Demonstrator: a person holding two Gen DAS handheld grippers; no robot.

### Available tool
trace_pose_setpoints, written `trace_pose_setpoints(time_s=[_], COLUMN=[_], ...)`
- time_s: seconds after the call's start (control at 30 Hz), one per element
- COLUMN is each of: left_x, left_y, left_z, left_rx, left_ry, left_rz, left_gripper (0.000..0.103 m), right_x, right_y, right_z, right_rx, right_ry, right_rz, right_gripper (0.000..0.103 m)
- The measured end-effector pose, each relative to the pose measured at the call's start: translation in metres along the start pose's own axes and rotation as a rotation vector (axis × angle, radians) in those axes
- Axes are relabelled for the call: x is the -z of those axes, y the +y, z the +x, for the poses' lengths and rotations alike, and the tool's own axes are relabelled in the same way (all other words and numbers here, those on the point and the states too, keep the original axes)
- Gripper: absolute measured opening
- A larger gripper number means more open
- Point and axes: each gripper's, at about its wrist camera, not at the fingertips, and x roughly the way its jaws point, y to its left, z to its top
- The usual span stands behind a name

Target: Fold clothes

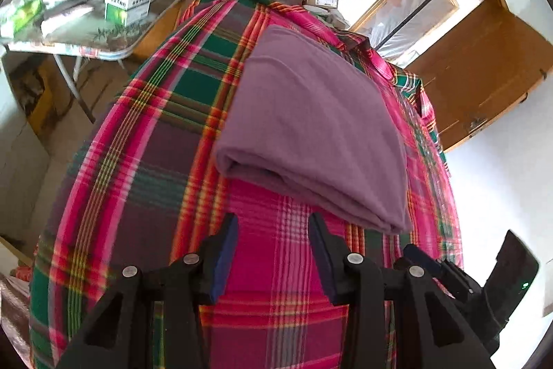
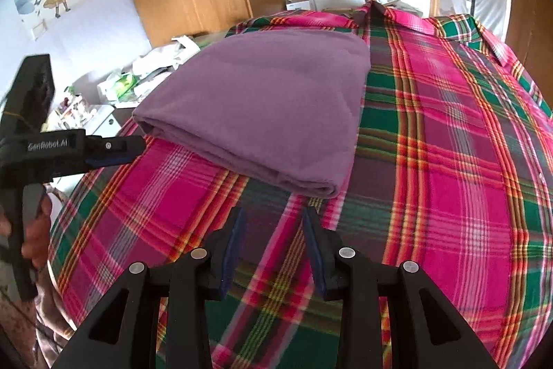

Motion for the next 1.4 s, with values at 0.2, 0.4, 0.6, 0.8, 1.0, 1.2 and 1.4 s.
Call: trace_pose_setpoints(time_s=[0.2, 0.4, 0.6, 0.8, 1.0, 1.2, 1.4], left_x=[0.012, 0.02, 0.02, 0.018, 0.019, 0.018, 0.02], left_y=[-0.013, -0.03, -0.035, -0.039, -0.045, -0.047, -0.054], left_z=[-0.005, 0.006, 0.018, 0.023, 0.028, 0.031, 0.035], left_rx=[-0.108, -0.18, -0.21, -0.21, -0.24, -0.269, -0.304], left_ry=[-0.089, -0.096, -0.091, -0.085, -0.116, -0.138, -0.127], left_rz=[0.044, 0.145, 0.183, 0.213, 0.253, 0.256, 0.296], left_gripper=[0.042, 0.042, 0.042, 0.042, 0.044, 0.045, 0.052], right_x=[-0.001, -0.002, -0.001, 0.0, -0.003, -0.004, -0.005], right_y=[0.016, 0.021, 0.022, 0.027, 0.02, 0.013, 0.013], right_z=[0.007, 0.019, 0.024, 0.025, 0.025, 0.027, 0.029], right_rx=[0.096, 0.154, 0.201, 0.262, 0.311, 0.293, 0.293], right_ry=[-0.027, -0.021, -0.023, -0.02, -0.014, -0.012, -0.011], right_rz=[-0.015, 0.038, 0.076, 0.075, 0.103, 0.117, 0.114], right_gripper=[0.039, 0.056, 0.056, 0.056, 0.066, 0.069, 0.069])
